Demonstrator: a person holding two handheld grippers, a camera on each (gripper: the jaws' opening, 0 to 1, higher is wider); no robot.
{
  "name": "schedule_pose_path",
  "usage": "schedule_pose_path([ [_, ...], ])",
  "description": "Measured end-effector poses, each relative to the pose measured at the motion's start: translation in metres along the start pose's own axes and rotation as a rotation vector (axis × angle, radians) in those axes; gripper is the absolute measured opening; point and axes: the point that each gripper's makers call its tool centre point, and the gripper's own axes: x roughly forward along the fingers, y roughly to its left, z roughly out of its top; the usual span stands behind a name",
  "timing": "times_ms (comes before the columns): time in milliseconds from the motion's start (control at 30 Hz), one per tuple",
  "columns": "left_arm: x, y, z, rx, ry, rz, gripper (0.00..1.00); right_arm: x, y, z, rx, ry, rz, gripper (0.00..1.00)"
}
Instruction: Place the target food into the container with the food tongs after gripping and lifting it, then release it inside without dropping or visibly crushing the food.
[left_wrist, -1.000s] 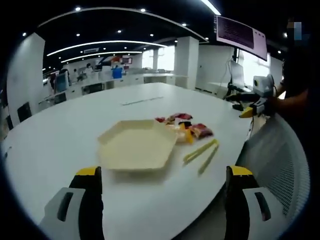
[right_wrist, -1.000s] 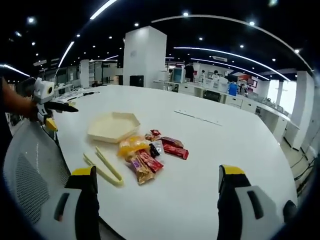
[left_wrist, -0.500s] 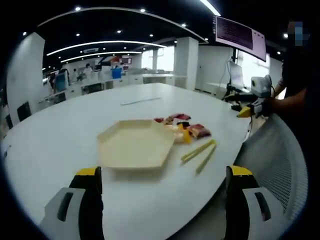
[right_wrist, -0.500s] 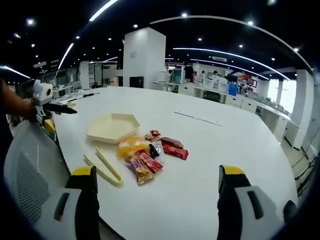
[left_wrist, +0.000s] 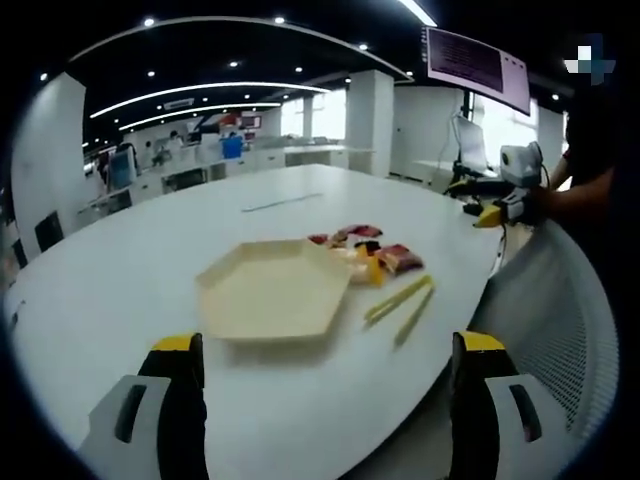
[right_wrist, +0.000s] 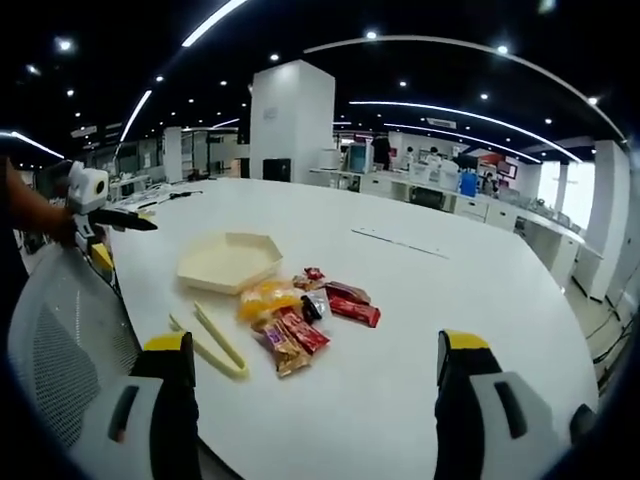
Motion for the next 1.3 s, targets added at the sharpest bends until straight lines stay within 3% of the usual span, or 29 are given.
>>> schedule_pose_path([
  [300, 0.001, -0.003, 0.004, 0.036, -0.012, -0.024, 0.99, -0.001, 0.012, -0.009, -0.037, 0.013, 0.07, 1.0],
  [333, 0.001, -0.007, 0.015, 0.062, -0.072, -0.053, 0.98, -0.002, 0.013, -0.008, -0.039, 0.01, 0.074, 1.0],
  [367, 0.0, -0.005, 0.018, 0.072, -0.078, -0.042, 0.97, -0.002, 0.013, -0.008, -0.043, 0.007, 0.073, 1.0],
  [467, 0.001, 0.001, 0.016, 0.065, -0.047, -0.034, 0.99, -0.002, 0.012, -0.011, -0.03, 0.019, 0.07, 1.0],
  [767, -0.002, 0.005, 0.011, 0.052, -0.031, -0.02, 0.99, -0.006, 0.009, -0.016, -0.013, 0.048, 0.052, 1.0],
  [900, -0.003, 0.006, 0.008, 0.045, -0.024, -0.014, 0.99, -0.009, 0.013, -0.02, -0.001, 0.06, 0.088, 1.0],
  [1000, -0.003, 0.003, 0.004, 0.052, 0.012, -0.024, 0.95, -0.01, 0.016, -0.024, -0.009, 0.076, 0.096, 1.0],
  [1300, 0.0, 0.002, 0.009, 0.082, 0.004, -0.041, 0.99, -0.012, 0.016, -0.03, -0.007, 0.093, 0.086, 1.0],
])
